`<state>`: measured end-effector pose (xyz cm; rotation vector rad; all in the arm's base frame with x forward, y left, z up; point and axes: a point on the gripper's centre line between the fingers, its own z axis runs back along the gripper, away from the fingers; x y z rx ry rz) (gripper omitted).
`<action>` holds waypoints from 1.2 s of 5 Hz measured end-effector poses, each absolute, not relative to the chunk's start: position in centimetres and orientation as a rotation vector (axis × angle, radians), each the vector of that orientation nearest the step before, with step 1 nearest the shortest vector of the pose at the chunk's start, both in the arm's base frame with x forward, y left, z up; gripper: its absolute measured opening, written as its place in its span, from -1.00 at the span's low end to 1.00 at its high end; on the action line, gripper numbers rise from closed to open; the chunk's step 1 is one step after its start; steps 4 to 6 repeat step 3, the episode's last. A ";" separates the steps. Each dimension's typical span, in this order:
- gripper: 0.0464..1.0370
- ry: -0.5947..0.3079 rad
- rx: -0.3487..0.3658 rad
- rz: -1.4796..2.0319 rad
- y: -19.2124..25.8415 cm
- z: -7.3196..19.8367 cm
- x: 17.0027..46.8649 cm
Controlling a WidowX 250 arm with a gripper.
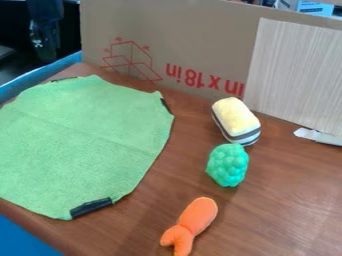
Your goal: Unfold the cloth from bottom right to top left
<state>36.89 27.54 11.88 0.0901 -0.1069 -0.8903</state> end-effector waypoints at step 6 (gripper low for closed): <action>0.93 -0.189 0.040 -0.701 21.7 16.9 34.0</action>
